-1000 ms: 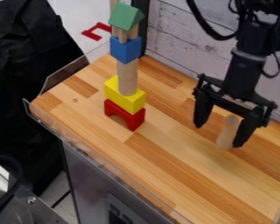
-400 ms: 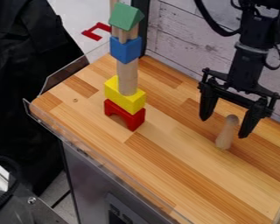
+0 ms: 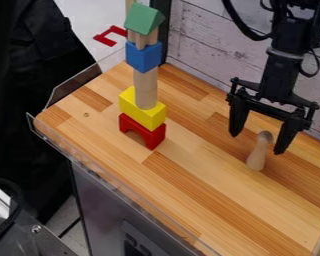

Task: Move the pawn figure to the upper left part of the table behind the tower

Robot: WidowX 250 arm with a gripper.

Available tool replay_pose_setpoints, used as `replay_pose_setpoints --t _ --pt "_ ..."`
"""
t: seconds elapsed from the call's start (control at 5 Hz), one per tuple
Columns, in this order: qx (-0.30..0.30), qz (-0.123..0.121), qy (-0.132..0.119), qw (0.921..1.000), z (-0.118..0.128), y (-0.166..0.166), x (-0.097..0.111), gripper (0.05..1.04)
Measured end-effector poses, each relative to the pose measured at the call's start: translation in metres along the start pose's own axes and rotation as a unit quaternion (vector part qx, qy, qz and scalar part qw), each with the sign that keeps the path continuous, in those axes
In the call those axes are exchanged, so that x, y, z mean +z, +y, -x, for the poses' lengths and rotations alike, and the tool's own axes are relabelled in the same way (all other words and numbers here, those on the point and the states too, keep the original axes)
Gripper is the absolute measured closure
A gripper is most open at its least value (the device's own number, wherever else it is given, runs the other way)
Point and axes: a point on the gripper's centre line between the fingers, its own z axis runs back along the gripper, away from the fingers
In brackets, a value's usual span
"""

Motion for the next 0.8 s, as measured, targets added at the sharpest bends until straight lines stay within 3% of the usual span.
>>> replay_pose_setpoints --t 0.4,0.6,0.8 --pt "0.008 0.001 0.016 0.9998 -0.0011 0.0000 -0.0090 0.712" --pt "0.014 0.005 0.013 0.9998 -0.0019 -0.0011 -0.0090 0.799" --pt "0.023 0.011 0.002 0.9997 0.0019 0.0015 -0.0097 0.799"
